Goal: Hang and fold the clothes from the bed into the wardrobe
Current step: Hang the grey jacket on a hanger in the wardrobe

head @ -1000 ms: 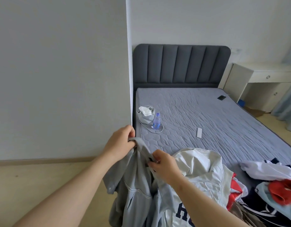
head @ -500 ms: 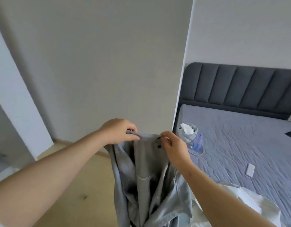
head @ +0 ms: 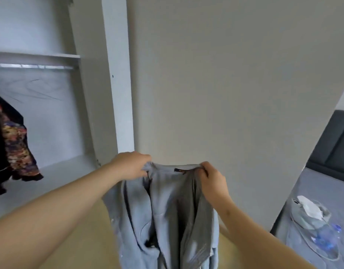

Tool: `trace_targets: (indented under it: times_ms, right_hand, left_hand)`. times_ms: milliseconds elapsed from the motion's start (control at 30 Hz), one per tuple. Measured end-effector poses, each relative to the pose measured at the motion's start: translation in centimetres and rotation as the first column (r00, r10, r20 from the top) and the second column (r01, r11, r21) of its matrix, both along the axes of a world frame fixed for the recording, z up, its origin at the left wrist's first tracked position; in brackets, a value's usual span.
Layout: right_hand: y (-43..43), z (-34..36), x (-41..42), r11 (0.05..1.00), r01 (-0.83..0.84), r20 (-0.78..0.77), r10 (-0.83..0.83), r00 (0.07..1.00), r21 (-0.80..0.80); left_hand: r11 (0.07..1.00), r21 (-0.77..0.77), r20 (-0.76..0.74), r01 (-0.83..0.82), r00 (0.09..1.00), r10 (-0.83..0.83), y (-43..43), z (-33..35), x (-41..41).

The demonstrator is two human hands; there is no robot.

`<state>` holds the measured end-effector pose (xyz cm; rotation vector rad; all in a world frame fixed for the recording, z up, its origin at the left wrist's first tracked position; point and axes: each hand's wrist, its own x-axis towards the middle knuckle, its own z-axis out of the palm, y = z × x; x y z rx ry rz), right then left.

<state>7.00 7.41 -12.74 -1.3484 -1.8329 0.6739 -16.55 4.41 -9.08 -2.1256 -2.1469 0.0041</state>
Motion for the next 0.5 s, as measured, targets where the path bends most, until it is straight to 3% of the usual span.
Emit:
trace_targets:
  times_ms: [100, 200, 333, 467, 500]
  right_hand:
    - [1.0, 1.1, -5.7, 0.987, -0.092, 0.119, 0.076, 0.990, 0.132]
    - [2.0, 2.0, -11.9, 0.964, -0.241, 0.279, 0.202, 0.939, 0.114]
    - [3.5, 2.3, -20.0, 0.947, -0.321, 0.477, 0.273, 0.835, 0.020]
    - [3.7, 1.3, -26.9, 0.957, -0.204, 0.340, 0.126, 0.932, 0.205]
    - [3.9, 1.1, -28.7, 0.958, -0.207, 0.315, 0.138, 0.939, 0.198]
  left_hand:
    - [0.967, 0.211, 0.265, -0.143, 0.961, 0.084, -0.6, 0.1, -5.7]
    - [0.843, 0.377, 0.513, -0.383, 0.844, 0.154, -1.4, 0.6, -11.8]
    - [0.859, 0.281, 0.508, -0.427, 0.826, 0.244, -2.4, 0.3, -20.2]
    - [0.701, 0.425, 0.622, -0.573, 0.748, 0.234, -3.9, 0.1, -26.1]
    - [0.707, 0.395, 0.623, -0.587, 0.737, 0.263, -4.3, 0.0, -27.4]
